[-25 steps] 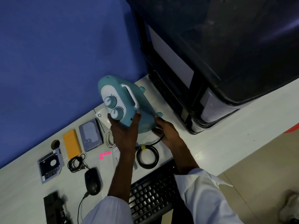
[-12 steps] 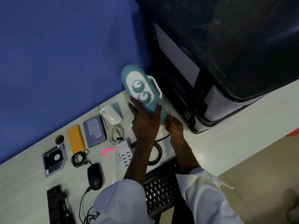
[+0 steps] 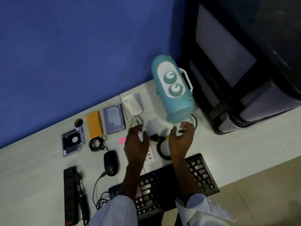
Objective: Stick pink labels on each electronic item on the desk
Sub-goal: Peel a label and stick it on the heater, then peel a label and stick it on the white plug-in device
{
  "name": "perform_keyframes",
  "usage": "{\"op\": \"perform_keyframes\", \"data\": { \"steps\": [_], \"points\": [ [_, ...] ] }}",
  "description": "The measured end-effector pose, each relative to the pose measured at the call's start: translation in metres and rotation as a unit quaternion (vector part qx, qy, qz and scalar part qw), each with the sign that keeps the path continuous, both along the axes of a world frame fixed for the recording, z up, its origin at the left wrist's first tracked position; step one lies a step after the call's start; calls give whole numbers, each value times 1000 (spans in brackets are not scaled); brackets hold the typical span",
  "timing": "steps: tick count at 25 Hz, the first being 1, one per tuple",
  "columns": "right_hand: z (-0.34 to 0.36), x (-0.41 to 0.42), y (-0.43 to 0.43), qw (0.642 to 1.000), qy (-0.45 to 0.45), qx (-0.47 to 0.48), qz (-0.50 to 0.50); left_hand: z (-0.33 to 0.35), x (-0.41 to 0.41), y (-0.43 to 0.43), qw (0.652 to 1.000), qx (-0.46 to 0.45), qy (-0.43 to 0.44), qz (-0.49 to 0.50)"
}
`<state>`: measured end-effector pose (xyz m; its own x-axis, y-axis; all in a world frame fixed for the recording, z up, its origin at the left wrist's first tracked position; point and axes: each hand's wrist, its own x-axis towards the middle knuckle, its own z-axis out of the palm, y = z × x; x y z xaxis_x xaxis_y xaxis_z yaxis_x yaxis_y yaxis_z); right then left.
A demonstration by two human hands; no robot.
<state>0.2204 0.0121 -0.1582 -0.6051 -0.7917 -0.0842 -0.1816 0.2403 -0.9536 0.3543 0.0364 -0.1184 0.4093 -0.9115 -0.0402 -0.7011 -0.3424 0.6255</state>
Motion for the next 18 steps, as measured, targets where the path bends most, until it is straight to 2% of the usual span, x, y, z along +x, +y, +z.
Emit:
{"op": "perform_keyframes", "data": {
  "steps": [4,7,11,15,18],
  "points": [
    [-10,55,30,988,-15,32,151,-27,64,37,996,67,-55,22],
    [-18,85,45,970,-18,55,238,-47,93,42,994,86,-68,-7],
    [-22,111,58,952,19,105,286,-79,117,34,982,154,-96,-61],
    [-25,131,62,939,24,136,315,-86,124,30,982,149,-89,-80],
    [-26,145,66,934,17,162,316,-87,131,29,989,130,-37,-57]
  ]
}}
